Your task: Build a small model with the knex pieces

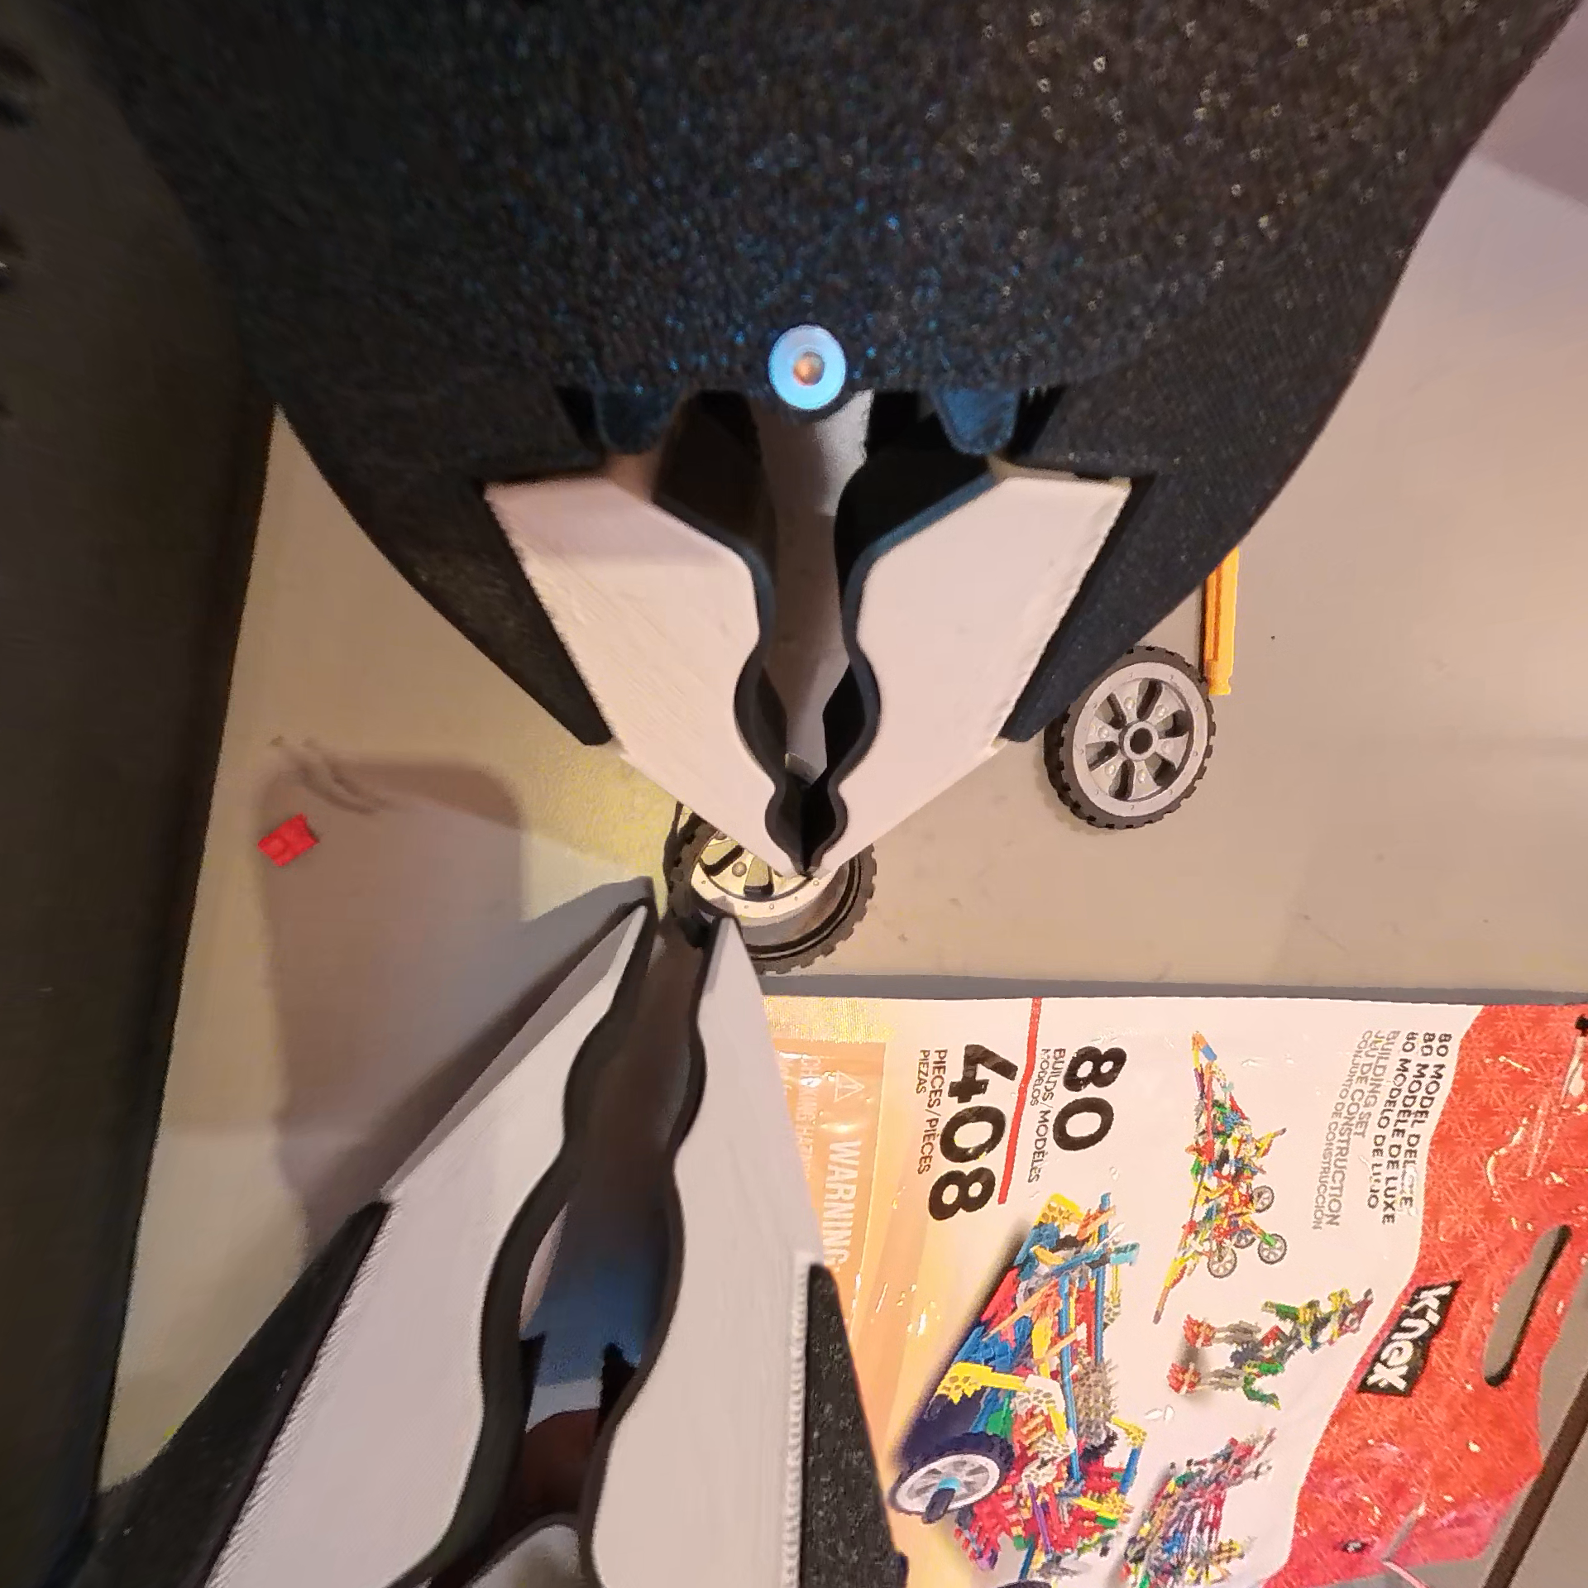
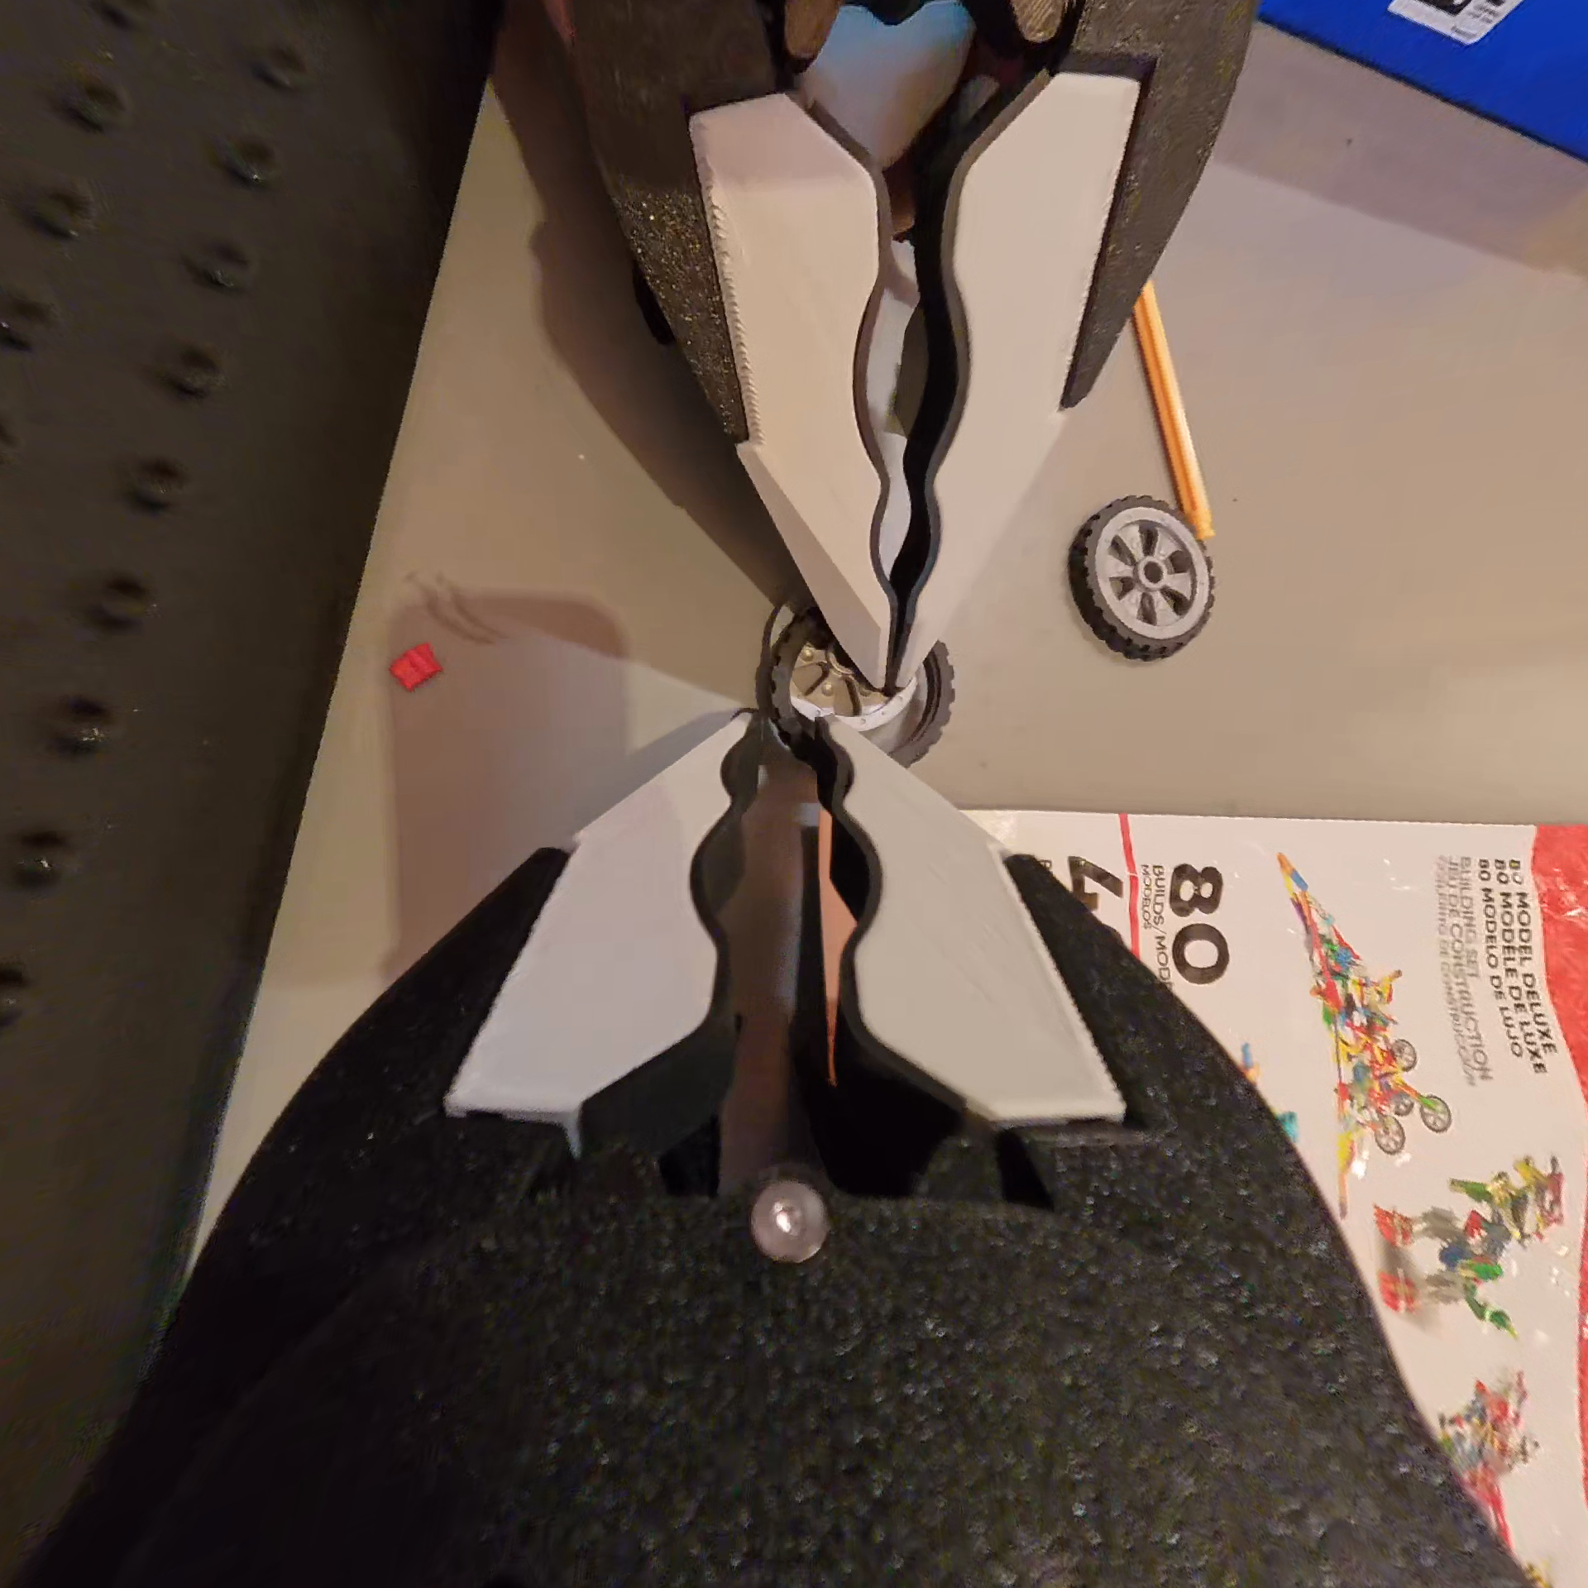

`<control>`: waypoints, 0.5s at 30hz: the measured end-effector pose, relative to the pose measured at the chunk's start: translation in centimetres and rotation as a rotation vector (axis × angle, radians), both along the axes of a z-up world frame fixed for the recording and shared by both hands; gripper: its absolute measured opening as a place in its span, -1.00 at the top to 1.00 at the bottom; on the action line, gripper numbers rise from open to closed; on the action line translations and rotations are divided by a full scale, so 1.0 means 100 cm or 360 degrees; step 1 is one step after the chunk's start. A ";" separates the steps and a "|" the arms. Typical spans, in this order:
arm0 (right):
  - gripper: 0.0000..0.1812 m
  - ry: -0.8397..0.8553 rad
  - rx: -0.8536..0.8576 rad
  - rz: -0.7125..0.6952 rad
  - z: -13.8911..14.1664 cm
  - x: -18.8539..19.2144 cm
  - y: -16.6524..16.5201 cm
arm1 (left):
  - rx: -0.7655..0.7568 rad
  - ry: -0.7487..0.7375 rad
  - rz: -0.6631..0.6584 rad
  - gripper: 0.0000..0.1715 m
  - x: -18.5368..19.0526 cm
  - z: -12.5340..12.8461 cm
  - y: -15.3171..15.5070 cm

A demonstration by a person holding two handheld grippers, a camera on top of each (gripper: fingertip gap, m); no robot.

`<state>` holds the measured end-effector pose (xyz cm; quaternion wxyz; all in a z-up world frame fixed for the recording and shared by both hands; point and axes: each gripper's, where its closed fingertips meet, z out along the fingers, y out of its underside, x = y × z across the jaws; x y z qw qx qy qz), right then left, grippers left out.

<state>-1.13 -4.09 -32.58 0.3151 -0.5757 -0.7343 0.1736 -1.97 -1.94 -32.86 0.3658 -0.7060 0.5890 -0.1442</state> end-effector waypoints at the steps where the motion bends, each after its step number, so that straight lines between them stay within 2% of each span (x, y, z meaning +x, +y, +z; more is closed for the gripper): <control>1: 0.87 0.0018 -0.0027 0.0009 0.001 -0.001 -0.002 | 0.0015 0.0009 -0.0013 1.00 0.000 0.000 0.000; 10: 0.82 0.0100 -0.0083 0.0010 0.008 -0.006 -0.002 | -0.0077 0.0001 -0.0115 1.00 -0.006 0.004 -0.011; 15: 0.56 0.0104 -0.0143 -0.0020 0.011 -0.009 0.000 | -0.0047 0.0027 -0.0187 1.00 -0.004 0.005 -0.018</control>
